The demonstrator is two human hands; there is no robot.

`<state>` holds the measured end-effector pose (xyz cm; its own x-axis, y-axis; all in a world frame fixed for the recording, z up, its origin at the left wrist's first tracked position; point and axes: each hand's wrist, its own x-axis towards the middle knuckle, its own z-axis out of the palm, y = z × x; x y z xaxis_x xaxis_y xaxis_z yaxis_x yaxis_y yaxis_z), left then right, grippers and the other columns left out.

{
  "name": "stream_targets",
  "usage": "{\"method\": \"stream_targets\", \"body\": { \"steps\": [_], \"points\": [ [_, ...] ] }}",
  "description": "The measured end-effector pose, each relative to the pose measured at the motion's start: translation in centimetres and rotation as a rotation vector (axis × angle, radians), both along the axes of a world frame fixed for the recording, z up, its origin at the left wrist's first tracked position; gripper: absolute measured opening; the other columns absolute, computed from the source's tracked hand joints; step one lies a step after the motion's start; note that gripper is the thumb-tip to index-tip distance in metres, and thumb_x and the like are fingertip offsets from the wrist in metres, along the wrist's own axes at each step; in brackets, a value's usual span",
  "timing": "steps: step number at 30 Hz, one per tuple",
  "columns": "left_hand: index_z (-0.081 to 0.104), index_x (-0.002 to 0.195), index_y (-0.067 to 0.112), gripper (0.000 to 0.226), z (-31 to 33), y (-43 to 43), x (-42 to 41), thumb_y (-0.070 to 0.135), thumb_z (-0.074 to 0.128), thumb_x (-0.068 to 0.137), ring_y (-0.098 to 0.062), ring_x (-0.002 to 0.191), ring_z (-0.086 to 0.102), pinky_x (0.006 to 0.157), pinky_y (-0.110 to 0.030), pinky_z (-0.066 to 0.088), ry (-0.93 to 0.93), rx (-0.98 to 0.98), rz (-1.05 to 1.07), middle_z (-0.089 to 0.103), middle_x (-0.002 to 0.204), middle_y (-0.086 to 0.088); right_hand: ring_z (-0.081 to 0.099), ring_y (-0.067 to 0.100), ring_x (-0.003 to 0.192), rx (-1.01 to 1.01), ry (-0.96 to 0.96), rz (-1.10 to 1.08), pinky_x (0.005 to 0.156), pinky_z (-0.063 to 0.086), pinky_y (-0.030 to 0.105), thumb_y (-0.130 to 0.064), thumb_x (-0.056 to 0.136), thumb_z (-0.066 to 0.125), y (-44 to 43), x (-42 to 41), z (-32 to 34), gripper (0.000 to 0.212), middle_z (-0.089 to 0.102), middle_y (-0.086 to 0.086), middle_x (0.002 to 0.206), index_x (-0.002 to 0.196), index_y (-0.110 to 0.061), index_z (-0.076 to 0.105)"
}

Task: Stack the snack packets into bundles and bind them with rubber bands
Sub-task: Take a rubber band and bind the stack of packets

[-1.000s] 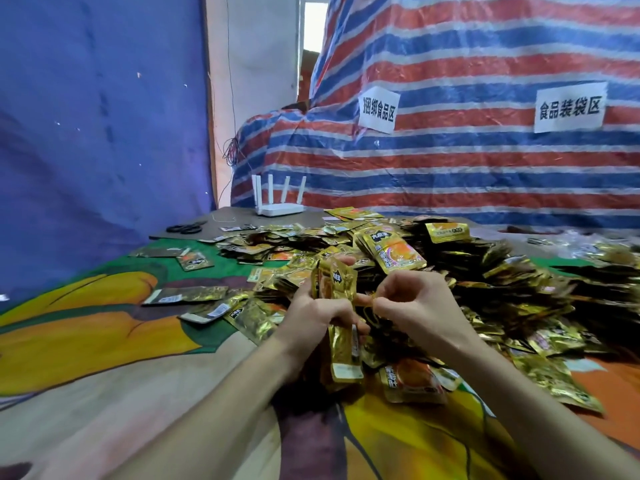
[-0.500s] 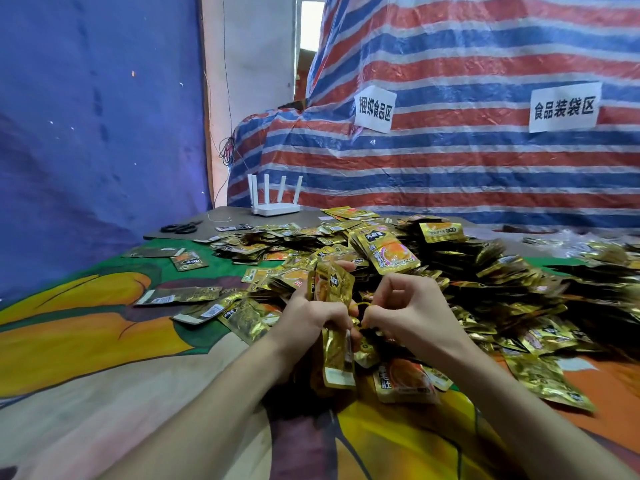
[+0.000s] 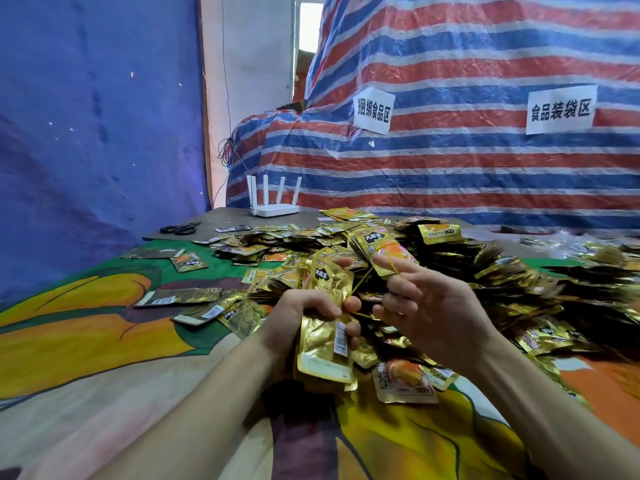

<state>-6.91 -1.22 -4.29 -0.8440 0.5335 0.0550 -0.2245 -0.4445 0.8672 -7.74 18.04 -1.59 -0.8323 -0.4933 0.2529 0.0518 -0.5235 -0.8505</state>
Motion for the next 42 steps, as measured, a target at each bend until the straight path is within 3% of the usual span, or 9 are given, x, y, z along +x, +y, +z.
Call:
{"method": "stream_targets", "body": {
  "steps": [5, 11, 17, 21, 25, 28, 36, 39, 42],
  "points": [
    [0.066, 0.076, 0.007, 0.018, 0.2, 0.0, 0.3, 0.007, 0.058, 0.059, -0.025, 0.060, 0.056, 0.064, -0.032, 0.047, -0.026, -0.028, 0.030, 0.054, 0.068, -0.012, 0.071, 0.023, 0.066, 0.197, 0.120, -0.024, 0.049, 0.057, 0.028, -0.005, 0.086, 0.064, -0.6, -0.4, -1.2, 0.050, 0.072, 0.018, 0.117, 0.129, -0.029, 0.067],
    [0.058, 0.122, -0.006, 0.047, -0.3, 0.6, -0.6, 0.002, 0.060, 0.076, -0.029, 0.061, 0.059, 0.057, -0.037, 0.054, -0.085, -0.052, 0.693, 0.059, 0.086, -0.022, 0.076, 0.026, 0.093, 0.531, 0.415, -0.307, 0.057, 0.062, 0.042, -0.007, 0.082, 0.081, -1.3, 0.5, -1.7, 0.059, 0.073, 0.006, 0.119, 0.130, -0.038, 0.065],
    [0.054, 0.126, 0.027, 0.054, 0.2, 0.4, -1.4, 0.002, 0.073, 0.082, -0.029, 0.080, 0.065, 0.077, -0.049, 0.056, 0.054, 0.221, 1.096, 0.066, 0.092, -0.017, 0.070, 0.010, 0.102, 0.674, 0.560, -0.419, 0.075, 0.064, 0.042, -0.024, 0.075, 0.090, -3.0, 1.5, -2.8, 0.063, 0.063, -0.008, 0.121, 0.125, -0.050, 0.062],
    [0.048, 0.108, 0.038, 0.051, 0.7, 1.3, -0.6, 0.002, 0.075, 0.084, -0.033, 0.089, 0.061, 0.091, -0.064, 0.052, 0.072, 0.315, 1.053, 0.060, 0.100, -0.019, 0.062, 0.000, 0.108, 0.732, 0.666, -0.531, 0.084, 0.055, 0.027, -0.043, 0.065, 0.088, -3.7, 1.8, -3.2, 0.068, 0.056, -0.017, 0.128, 0.125, -0.054, 0.057],
    [0.067, 0.097, 0.034, 0.029, 0.4, 1.4, -0.6, 0.009, 0.075, 0.084, -0.028, 0.081, 0.072, 0.081, -0.055, 0.060, -0.037, 0.371, 0.901, 0.070, 0.094, -0.015, 0.054, 0.000, 0.116, 0.644, 0.683, -0.621, 0.094, 0.056, 0.041, -0.025, 0.067, 0.094, -4.4, 1.8, -3.7, 0.072, 0.050, -0.013, 0.129, 0.128, -0.043, 0.060],
    [0.064, 0.117, 0.018, 0.043, 0.0, 1.7, -0.5, 0.023, 0.082, 0.078, -0.040, 0.101, 0.072, 0.093, -0.060, 0.054, -0.105, 0.287, 0.749, 0.072, 0.113, -0.022, 0.051, 0.000, 0.123, 0.615, 0.773, -0.636, 0.103, 0.050, 0.031, -0.025, 0.065, 0.091, -4.8, 2.0, -3.7, 0.074, 0.050, -0.006, 0.129, 0.128, -0.043, 0.058],
    [0.080, 0.064, 0.032, 0.022, -0.5, 2.1, -0.5, 0.043, 0.070, 0.081, -0.025, 0.083, 0.077, 0.072, -0.039, 0.061, -0.121, 0.247, 0.443, 0.078, 0.085, -0.005, 0.051, -0.007, 0.115, 0.659, 0.759, -0.658, 0.092, 0.037, 0.003, -0.034, 0.060, 0.085, -4.6, 1.8, -3.7, 0.068, 0.050, -0.006, 0.122, 0.123, -0.031, 0.059],
    [0.082, 0.075, 0.032, 0.017, -0.2, 2.2, -0.5, 0.041, 0.069, 0.082, -0.025, 0.089, 0.076, 0.080, -0.040, 0.061, -0.115, 0.270, 0.465, 0.078, 0.093, -0.006, 0.052, -0.010, 0.111, 0.718, 0.729, -0.636, 0.089, 0.039, 0.002, -0.035, 0.062, 0.091, -4.5, 1.6, -3.7, 0.063, 0.050, -0.010, 0.120, 0.116, -0.031, 0.059],
    [0.067, 0.128, 0.018, 0.042, 0.4, 2.2, -0.4, 0.041, 0.065, 0.093, -0.039, 0.116, 0.066, 0.102, -0.054, 0.051, -0.177, 0.268, 0.557, 0.065, 0.131, -0.022, 0.056, -0.007, 0.108, 0.721, 0.712, -0.621, 0.086, 0.041, 0.006, -0.048, 0.064, 0.083, -4.3, 1.7, -3.2, 0.052, 0.057, -0.013, 0.116, 0.110, -0.036, 0.062]
  ]
}}
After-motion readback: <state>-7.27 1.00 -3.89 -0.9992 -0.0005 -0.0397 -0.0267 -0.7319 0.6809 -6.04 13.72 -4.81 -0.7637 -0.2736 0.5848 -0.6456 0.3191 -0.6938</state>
